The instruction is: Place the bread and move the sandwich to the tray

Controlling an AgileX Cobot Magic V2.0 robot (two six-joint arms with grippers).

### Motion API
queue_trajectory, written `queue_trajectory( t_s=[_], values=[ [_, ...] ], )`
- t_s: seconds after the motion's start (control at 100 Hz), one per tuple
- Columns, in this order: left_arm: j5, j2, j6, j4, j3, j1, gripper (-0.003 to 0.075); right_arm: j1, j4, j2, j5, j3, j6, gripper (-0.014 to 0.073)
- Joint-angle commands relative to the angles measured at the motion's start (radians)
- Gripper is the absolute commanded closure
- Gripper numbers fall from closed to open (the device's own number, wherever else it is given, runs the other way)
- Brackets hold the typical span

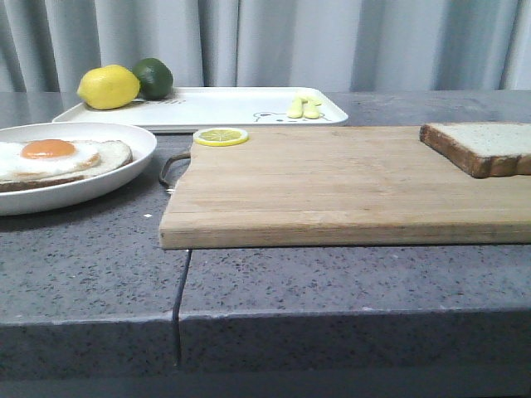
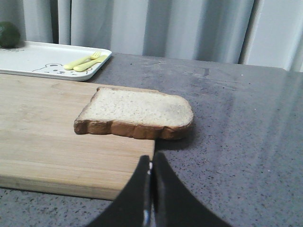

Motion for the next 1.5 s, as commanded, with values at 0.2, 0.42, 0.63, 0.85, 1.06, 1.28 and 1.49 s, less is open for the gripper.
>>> queue_trajectory(
  t_s=[0.2, 0.42, 0.63, 0.85, 1.06, 1.28, 1.49],
  values=[
    [-0.084, -0.032, -0.007, -0.007, 0.016, -0.008, 0.0739, -0.004, -0.011, -0.019, -0.087, -0.001, -0.002, 0.0661],
    [-0.084, -0.032, -0.007, -0.007, 0.016, -0.008, 0.0739, -0.004, -0.011, -0.019, -0.087, -0.001, -0.002, 0.0661],
    [-0.084, -0.032, -0.007, -0.007, 0.016, -0.008, 0.0739, -0.004, -0.011, -0.019, -0.087, -0.001, -0.002, 0.0661],
    [-0.114, -0.032, -0.007, -0.023, 0.014, -0.008, 0.0739, -0.004, -0.011, -0.019, -0.142, -0.001, -0.002, 0.0661],
    [-0.089, -0.032, -0.007, -0.119, -0.037, -0.008, 0.0739, -0.004, 0.040, -0.018, -0.172, -0.049, 0.004, 0.0661],
    [0.023, 0.055, -0.007, -0.212, -0.218, -0.008, 0.0739, -0.004, 0.063, 0.058, 0.126, -0.257, 0.004, 0.0661],
    [0.359, 0.303, -0.007, -0.212, -0.543, -0.008, 0.0739, -0.004, 0.082, 0.233, 0.378, -0.509, 0.004, 0.0661]
  ],
)
